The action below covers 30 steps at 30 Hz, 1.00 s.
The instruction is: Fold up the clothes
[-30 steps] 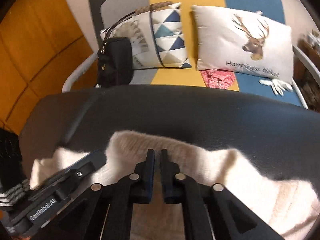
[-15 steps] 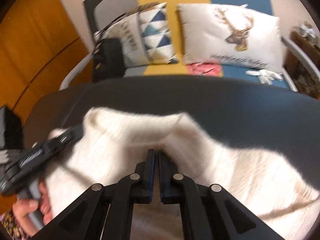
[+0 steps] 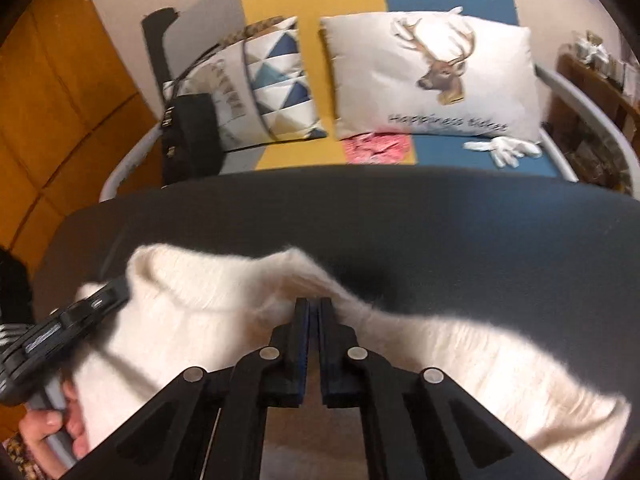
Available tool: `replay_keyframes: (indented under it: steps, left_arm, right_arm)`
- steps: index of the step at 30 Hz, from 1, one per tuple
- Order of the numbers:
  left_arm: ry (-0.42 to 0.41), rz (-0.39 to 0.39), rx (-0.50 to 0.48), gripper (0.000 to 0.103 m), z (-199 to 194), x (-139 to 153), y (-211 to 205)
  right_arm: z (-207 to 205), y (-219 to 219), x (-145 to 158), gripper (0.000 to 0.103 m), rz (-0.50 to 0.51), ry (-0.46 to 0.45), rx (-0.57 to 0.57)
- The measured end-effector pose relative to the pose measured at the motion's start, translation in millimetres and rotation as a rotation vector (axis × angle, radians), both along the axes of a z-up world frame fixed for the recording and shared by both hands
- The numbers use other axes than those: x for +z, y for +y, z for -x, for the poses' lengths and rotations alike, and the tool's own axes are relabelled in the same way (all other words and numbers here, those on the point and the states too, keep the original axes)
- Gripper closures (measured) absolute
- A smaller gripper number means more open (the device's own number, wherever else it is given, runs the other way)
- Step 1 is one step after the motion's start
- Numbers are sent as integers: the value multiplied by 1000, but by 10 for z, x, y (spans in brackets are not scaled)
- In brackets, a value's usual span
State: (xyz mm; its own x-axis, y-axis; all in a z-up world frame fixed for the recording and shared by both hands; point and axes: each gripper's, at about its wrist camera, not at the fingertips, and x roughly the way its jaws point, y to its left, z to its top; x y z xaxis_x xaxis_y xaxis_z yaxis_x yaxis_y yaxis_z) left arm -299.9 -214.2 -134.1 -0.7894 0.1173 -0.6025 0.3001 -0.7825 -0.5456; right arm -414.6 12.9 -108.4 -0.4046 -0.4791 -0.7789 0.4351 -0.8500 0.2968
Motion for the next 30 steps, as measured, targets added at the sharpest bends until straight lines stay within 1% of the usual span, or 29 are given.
replay_keyframes:
  steps: [3,4,5,6,7,10,11,12,14,16,17,19,21,25,28,30]
  left_arm:
    - [2,-5,-1,95,-3,-8,-5]
    - [2,-5,-1,95,-1,-10,-8]
    - [2,-6,-1,95,2,-13,-12]
    - [2,-5,0,95,5,-14,-10]
    - [2,-5,0,95,8,-15,-9]
    - [1,-2,1,95,5,-16,-6]
    - [1,-3,1,95,2,-17,-7]
    - [1,-4,1,95,-1,-18,-7]
    - [2,-4,0,95,-2,-25,-10]
    - [3,0,2,95,4,-31,-10]
    - [3,1,3,95,8,-35,-12]
    - [3,4,5,95,20,-36,-13]
    - [2,2,5,95,17,-39,-12]
    - [-11,8,3,95,34,-27,1]
    - [-57,48,-2,95,68,24,55]
    - [-121,127,-26,94,74,136,155]
  right_arm:
    - [77,74,-5,102,5,-2,-50]
    - [73,102,12,99,14,-9,-61]
    - [37,132,46,99,25,-13,-69]
    - [-18,153,84,95,43,-11,-66]
    - [-78,167,122,95,65,-9,-57]
    - [-202,28,95,95,29,-13,14]
    - [-221,-31,53,94,-5,-10,22]
    - [-220,-23,25,95,-6,-13,4]
    - [-208,66,-2,95,39,-26,-50]
    - [-281,235,69,93,110,-36,-104]
    - [-370,328,127,92,135,-31,-112]
    - [-596,514,258,85,169,-10,-107]
    - [-912,704,313,85,170,-7,-77]
    - [-1583,1063,145,85,178,-60,-39]
    - [-1992,1152,-45,85,105,-55,-6]
    - [-2147,1150,-166,85,32,-29,25]
